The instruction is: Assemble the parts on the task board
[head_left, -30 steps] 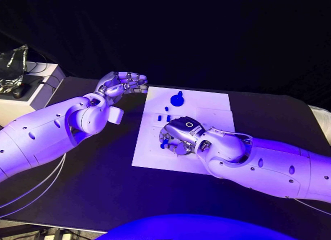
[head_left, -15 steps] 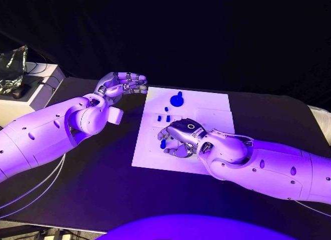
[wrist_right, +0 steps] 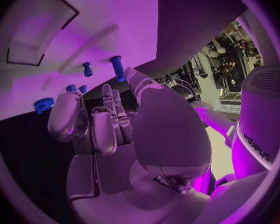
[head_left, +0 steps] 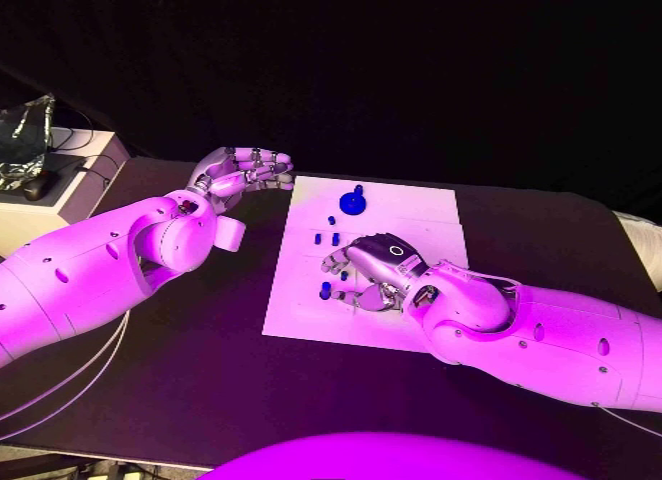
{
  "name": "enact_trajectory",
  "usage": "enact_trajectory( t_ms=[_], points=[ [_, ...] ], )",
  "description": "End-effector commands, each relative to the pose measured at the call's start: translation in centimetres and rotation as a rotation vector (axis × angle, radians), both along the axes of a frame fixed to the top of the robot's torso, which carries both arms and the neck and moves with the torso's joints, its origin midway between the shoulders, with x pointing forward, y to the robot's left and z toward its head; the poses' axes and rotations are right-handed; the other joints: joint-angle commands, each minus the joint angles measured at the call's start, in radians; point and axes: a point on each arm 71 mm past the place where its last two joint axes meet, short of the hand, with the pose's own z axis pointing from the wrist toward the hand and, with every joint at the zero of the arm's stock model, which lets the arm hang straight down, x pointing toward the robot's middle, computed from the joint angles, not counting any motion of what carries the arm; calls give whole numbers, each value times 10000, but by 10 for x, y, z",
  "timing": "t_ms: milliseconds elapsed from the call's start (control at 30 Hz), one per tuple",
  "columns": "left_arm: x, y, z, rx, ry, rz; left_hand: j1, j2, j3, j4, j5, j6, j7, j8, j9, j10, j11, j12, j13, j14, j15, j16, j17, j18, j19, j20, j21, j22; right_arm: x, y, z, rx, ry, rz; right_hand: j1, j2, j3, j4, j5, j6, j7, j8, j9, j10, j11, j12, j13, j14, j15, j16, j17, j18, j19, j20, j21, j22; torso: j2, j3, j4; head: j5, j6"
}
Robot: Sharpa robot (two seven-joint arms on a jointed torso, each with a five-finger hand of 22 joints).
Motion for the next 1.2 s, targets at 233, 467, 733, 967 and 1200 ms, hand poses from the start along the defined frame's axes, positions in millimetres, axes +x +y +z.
enact_trajectory(
  t_ms=[233, 467, 733, 967, 1200],
  points=[
    [0, -1, 0, -61, -29, -130, 9, -23, -1, 63, 45, -92, -8, 33, -20, -57, 42, 28, -11, -48, 33, -66, -15, 108, 76, 30, -66, -24, 14, -44, 25, 2451, 1237, -1661, 306, 206, 41, 263, 265, 153, 265, -86, -114, 949, -55, 577, 160, 188, 42, -11, 26, 103, 128, 59, 50, 497, -35, -11, -25, -224, 112],
    [-1, 5, 0, -31, -40, -43, -65, 38, -4, 198, 47, -58, -107, 80, -23, 69, -19, 101, 6, 53, -4, -35, 3, 114, 150, 35, -197, -130, 32, -104, 29, 2991, 4707, -3855, -232, 303, 237, 865, 984, 557, -85, 385, 40, 2540, -630, 3139, 2460, 452, -421, 551, 1244, -14, 301, -328, 734, 836, -49, 10, -185, -575, 191],
    [-9, 12, -9, -23, 87, -63, -106, -5, -14, 274, 46, -189, -92, 17, -68, 110, -27, 114, -1, 177, -36, 5, 25, 121, 239, 25, -294, -214, 23, -157, 15, 990, 7812, -5030, -1243, 792, -536, 1269, 1324, 96, -282, 1833, 1124, 4444, -683, 14320, 14377, 754, -440, 1191, 2876, -343, 655, -374, 2718, 1764, -127, 57, -332, -1065, 184],
    [-15, 14, -14, -6, 191, -83, -109, -5, -15, 278, 45, -188, -96, 17, -68, 110, -28, 114, -2, 181, -37, 6, 26, 121, 244, 25, -297, -217, 14, -192, 9, -298, 8354, -6786, -1849, 787, -939, 1301, 1308, -43, -338, 2278, 1632, 4854, -713, 14957, 15055, 863, -458, 1410, 3555, -457, 763, -388, 3405, 2058, -215, 44, -383, -1417, 119],
    [-18, 15, -17, 2, 236, -78, -113, -9, -18, 284, 43, -185, -101, 20, -68, 111, -30, 114, -2, 184, -37, 6, 27, 121, 250, 25, -303, -222, 9, -187, 3, -783, 8466, -7340, -2787, 826, -1591, 1323, 2048, -139, -404, 2498, 1985, 4854, -764, 14957, 15055, 895, -495, 1468, 3755, -494, 792, -413, 3625, 2161, -249, 32, -417, -1441, 50]
  ],
)
